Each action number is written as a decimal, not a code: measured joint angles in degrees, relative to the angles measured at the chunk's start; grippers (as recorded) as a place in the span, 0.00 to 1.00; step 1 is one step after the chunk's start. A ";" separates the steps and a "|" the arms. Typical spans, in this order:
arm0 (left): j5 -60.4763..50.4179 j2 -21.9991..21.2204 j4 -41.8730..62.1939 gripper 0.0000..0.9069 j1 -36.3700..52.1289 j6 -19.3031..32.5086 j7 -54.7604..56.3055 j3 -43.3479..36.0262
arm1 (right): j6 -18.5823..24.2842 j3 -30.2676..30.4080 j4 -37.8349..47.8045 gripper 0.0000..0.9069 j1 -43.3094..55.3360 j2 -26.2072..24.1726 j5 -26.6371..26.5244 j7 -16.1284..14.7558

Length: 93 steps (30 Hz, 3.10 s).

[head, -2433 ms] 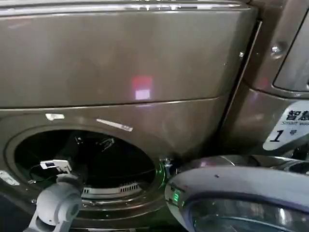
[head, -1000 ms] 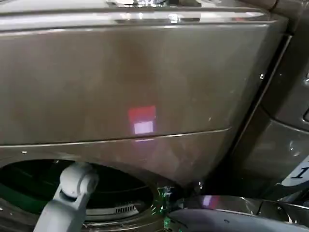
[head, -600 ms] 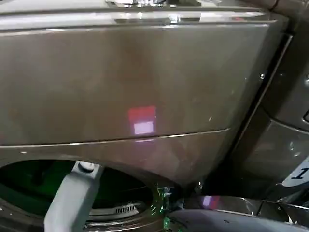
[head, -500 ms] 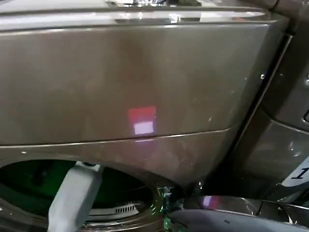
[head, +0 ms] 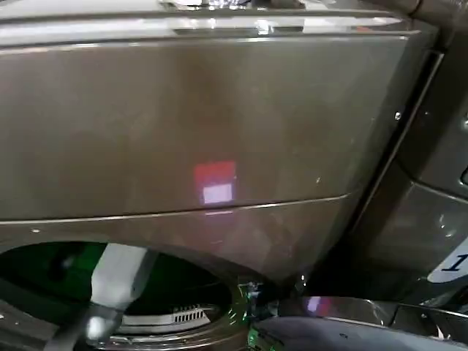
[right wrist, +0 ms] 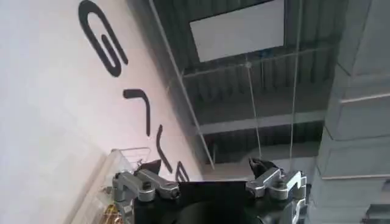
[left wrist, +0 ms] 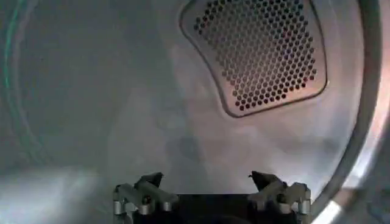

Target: Grasp the clothes from the dryer.

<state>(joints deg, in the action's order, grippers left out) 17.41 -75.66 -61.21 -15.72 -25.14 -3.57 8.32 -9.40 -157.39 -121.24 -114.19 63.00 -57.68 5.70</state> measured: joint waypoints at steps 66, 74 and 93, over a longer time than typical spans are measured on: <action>-40.43 -0.52 40.68 1.00 23.59 31.37 -65.73 -28.98 | 0.04 0.17 0.22 1.00 0.48 0.39 0.32 -0.43; -41.32 0.02 41.79 0.20 23.40 33.04 -66.91 -29.49 | 0.06 0.18 0.36 1.00 0.45 0.25 0.32 -0.41; -39.89 -1.15 45.27 0.00 23.76 32.85 -68.37 -29.16 | 0.00 -0.01 0.52 1.00 0.41 0.21 0.30 -0.03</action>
<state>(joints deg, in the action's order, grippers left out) -22.47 -76.81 -15.95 8.03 7.72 -71.93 -20.84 -9.40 -157.40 -120.71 -113.78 63.21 -57.39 5.67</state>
